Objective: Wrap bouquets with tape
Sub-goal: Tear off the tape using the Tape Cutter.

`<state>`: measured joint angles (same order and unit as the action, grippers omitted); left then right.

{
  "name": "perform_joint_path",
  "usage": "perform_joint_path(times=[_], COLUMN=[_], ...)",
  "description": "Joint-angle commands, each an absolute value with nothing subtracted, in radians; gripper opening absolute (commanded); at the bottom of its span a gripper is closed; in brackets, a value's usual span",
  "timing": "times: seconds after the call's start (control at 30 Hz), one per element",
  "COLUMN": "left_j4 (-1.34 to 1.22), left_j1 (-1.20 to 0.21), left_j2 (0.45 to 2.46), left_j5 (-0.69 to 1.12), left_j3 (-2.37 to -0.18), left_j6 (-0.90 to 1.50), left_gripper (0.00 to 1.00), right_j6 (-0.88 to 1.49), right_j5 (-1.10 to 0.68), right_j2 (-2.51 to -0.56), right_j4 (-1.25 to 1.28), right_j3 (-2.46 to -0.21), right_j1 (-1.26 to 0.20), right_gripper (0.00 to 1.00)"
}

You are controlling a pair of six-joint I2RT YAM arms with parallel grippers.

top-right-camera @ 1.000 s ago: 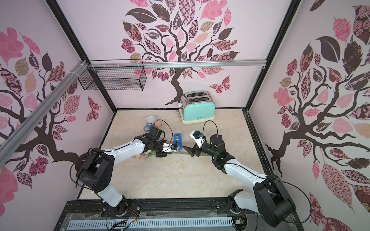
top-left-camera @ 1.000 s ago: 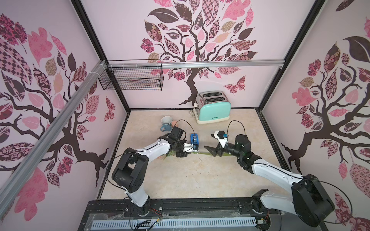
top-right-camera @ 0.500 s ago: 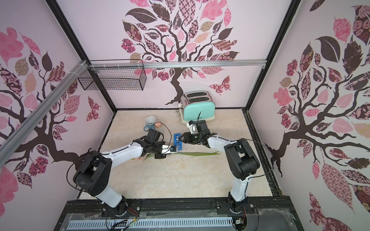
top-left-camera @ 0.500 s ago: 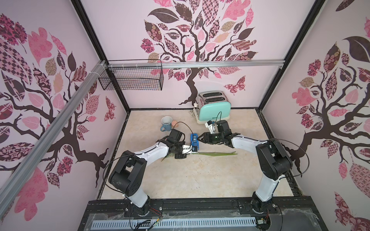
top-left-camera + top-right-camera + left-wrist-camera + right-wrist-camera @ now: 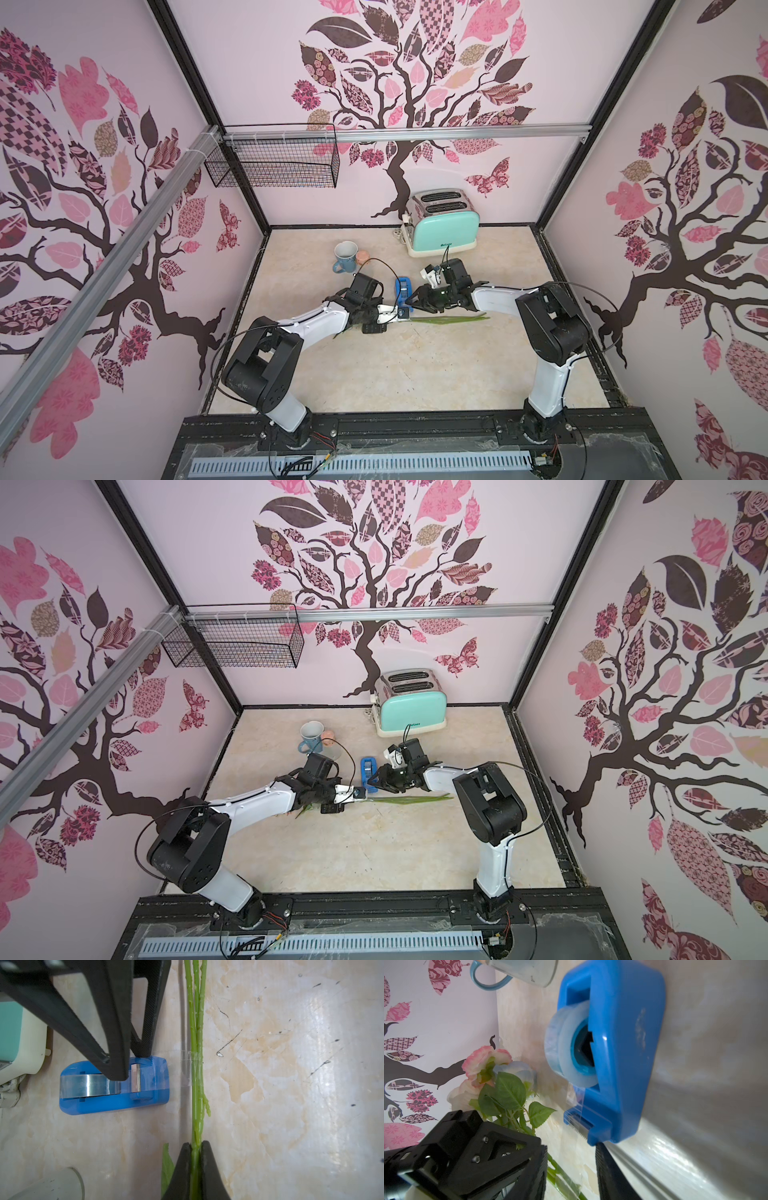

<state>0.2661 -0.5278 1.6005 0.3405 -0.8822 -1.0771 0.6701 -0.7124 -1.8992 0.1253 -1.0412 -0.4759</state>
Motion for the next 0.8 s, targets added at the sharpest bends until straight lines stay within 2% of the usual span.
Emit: perform_joint_path(times=[0.0, 0.23, 0.73, 0.77], left_j4=[0.246, 0.244, 0.253, 0.253], left_j1=[-0.537, -0.541, -0.549, -0.549], left_j2=[1.584, 1.59, 1.619, 1.621], left_j5=[0.363, 0.372, 0.375, 0.376], left_j3=[-0.858, -0.857, -0.864, -0.864], left_j6=[-1.064, -1.062, -1.063, -1.063], left_gripper=[0.0, 0.0, 0.0, 0.0], right_j6=[0.699, 0.737, 0.832, 0.833], right_j5=[-0.741, -0.767, -0.782, -0.781], right_j2=[-1.94, -1.939, -1.981, -1.982], right_j4=[0.149, 0.213, 0.338, 0.342], right_j3=[-1.032, -1.001, -0.966, -0.963], right_j1=[-0.491, -0.503, -0.505, -0.505], right_gripper=[0.4, 0.37, 0.0, 0.0])
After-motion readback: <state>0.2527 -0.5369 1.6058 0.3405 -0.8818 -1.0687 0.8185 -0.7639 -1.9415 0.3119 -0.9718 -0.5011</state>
